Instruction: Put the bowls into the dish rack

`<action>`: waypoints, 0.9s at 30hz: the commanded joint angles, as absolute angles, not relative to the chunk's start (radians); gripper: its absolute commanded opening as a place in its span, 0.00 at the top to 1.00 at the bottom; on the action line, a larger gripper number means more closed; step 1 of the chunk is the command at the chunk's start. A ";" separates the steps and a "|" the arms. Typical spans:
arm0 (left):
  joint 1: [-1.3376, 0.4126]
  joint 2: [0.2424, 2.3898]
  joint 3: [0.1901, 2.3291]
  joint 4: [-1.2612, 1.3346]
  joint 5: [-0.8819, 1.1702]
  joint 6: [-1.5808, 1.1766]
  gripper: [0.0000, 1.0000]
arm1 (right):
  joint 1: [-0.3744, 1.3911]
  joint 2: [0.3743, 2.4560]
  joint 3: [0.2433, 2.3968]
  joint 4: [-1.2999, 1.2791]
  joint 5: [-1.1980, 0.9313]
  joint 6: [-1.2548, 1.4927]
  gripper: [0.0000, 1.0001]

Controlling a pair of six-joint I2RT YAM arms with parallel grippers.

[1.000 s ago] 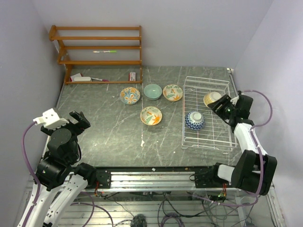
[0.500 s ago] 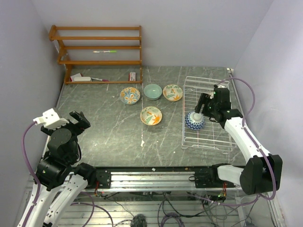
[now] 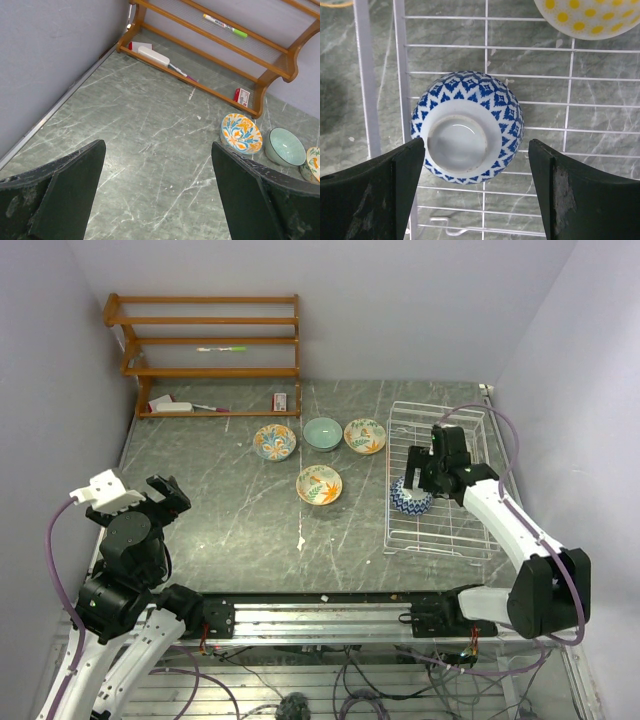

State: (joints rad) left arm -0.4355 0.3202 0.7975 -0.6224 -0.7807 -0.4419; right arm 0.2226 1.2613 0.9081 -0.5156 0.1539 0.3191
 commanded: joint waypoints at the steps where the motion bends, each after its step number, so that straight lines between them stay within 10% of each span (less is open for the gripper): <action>1: -0.428 0.311 0.804 -0.615 -0.786 -0.447 0.02 | 0.234 1.290 0.917 -0.522 0.180 0.305 0.16; 27: -0.428 0.310 0.796 -0.594 -0.741 -0.430 0.02 | 0.098 1.263 0.836 -0.488 0.523 0.464 0.09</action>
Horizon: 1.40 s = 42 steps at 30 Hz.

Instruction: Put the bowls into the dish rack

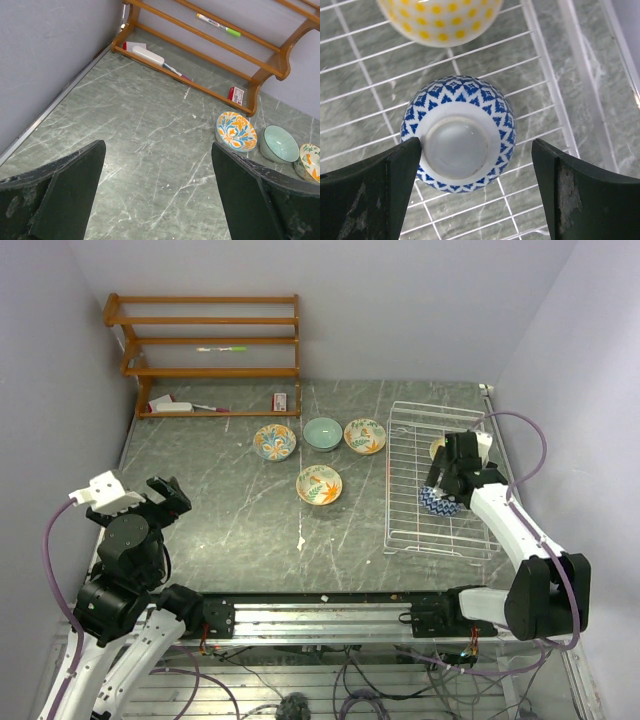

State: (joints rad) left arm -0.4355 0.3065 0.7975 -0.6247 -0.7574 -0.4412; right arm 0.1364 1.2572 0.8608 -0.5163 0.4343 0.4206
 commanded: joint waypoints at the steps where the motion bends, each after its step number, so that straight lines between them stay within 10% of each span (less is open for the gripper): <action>1: -0.428 0.309 0.796 -0.594 -0.740 -0.429 0.02 | 0.090 1.268 0.833 -0.481 0.531 0.469 0.09; 27: -0.428 0.323 0.797 -0.595 -0.743 -0.433 0.02 | 0.107 1.225 0.861 -0.276 -0.007 0.372 0.04; 42: -0.428 0.317 0.797 -0.598 -0.744 -0.435 0.02 | 0.092 1.242 0.789 -0.268 0.153 0.401 0.04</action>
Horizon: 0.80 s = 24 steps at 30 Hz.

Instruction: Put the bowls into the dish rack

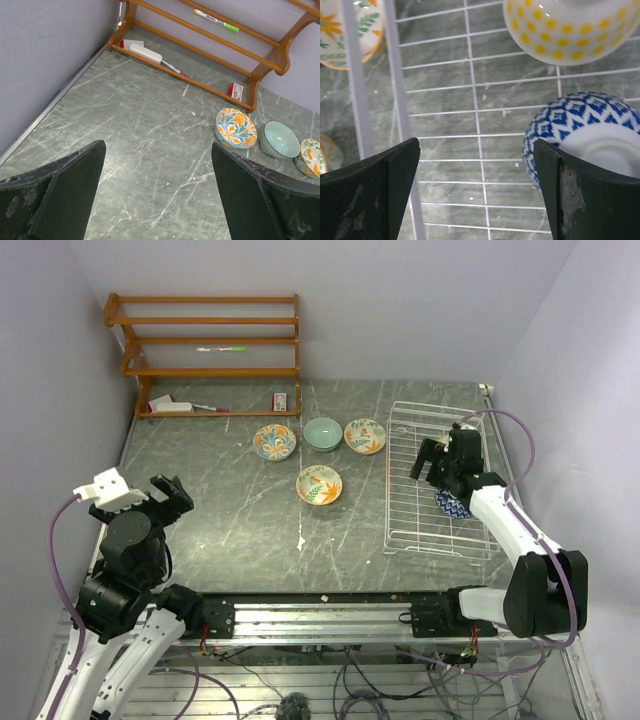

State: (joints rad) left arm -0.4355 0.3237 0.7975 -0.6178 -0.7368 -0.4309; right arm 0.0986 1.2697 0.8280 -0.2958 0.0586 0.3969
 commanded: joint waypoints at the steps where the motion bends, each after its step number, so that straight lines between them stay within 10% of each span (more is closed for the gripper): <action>1: -0.428 0.316 0.797 -0.598 -0.744 -0.435 0.02 | 0.093 1.237 0.783 -0.268 0.176 0.399 0.04; 24: -0.428 0.310 0.796 -0.592 -0.738 -0.433 0.02 | 0.087 1.094 0.833 -0.430 0.191 0.414 0.04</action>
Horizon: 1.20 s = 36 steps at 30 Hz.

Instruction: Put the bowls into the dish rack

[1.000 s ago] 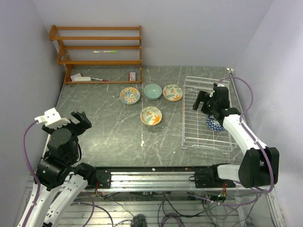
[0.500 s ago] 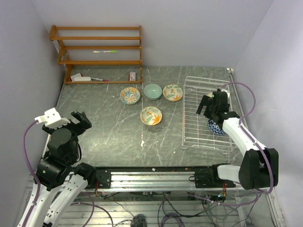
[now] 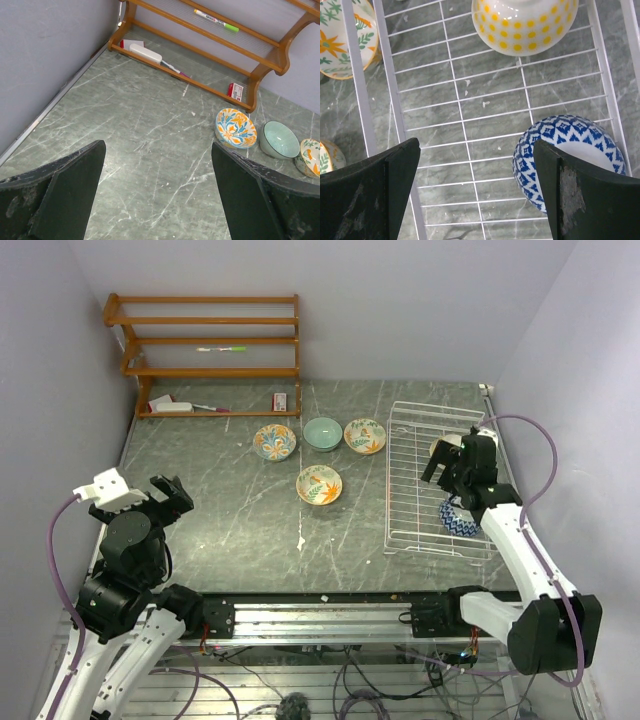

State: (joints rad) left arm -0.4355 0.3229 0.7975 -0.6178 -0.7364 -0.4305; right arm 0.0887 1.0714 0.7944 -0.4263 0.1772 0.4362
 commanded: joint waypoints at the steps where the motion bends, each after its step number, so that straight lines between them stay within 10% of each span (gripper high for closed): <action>1: -0.428 0.303 0.796 -0.594 -0.739 -0.434 0.02 | 0.086 1.106 0.833 -0.426 0.201 0.413 0.04; 36: -0.428 0.261 0.793 -0.584 -0.723 -0.418 0.02 | 0.078 1.096 0.731 -0.584 0.240 0.504 0.05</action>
State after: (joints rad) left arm -0.4355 0.2699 0.7975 -0.6174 -0.7353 -0.4297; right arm 0.0822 1.1141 0.7414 -0.5232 0.2401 0.4812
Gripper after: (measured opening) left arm 0.981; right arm 0.953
